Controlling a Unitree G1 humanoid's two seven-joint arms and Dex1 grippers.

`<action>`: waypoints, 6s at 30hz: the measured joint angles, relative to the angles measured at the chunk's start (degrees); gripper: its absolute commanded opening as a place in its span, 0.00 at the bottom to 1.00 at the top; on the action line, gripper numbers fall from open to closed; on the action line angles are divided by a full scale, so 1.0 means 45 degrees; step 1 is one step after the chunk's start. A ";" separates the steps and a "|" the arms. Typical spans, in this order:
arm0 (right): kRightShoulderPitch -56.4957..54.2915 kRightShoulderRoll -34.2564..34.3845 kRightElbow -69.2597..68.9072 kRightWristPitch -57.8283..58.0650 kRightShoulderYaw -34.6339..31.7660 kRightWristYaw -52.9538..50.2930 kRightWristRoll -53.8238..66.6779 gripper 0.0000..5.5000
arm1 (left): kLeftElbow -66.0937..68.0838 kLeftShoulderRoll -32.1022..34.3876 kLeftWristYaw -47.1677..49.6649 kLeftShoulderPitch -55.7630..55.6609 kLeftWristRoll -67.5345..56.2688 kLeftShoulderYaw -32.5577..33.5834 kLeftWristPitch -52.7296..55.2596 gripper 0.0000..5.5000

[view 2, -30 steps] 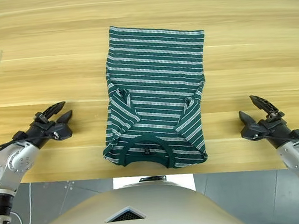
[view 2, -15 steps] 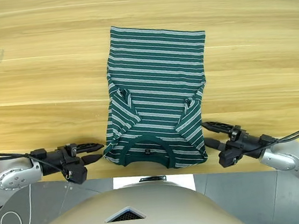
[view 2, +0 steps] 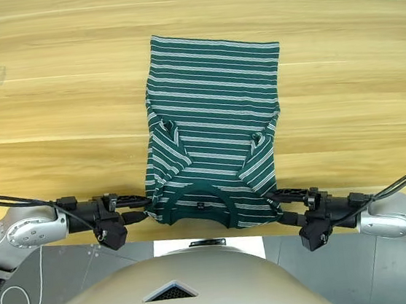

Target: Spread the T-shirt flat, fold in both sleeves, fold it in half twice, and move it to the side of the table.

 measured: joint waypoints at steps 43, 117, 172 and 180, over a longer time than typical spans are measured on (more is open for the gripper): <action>-0.1389 0.1631 0.0475 0.0967 -0.0184 0.0466 0.0732 0.00 | 0.2292 -0.0817 0.0342 -0.0582 -0.1002 -0.0744 -0.1371 0.01; -1.1512 1.2513 0.9101 1.0043 -0.1908 -0.4967 0.4132 0.63 | 0.8468 -1.0413 0.5271 -0.5432 -0.4878 0.5663 0.4776 0.92; -0.6015 1.2896 -0.0480 1.3485 -0.1510 -0.5699 0.2754 0.63 | -0.4129 -0.8479 0.2821 0.2660 -0.8557 0.2441 1.1874 0.92; -0.6112 1.2738 0.1560 1.2460 -0.1436 -0.6649 0.2206 0.63 | 0.5246 -0.9577 0.2506 -0.5296 -0.5578 0.1848 0.8802 0.92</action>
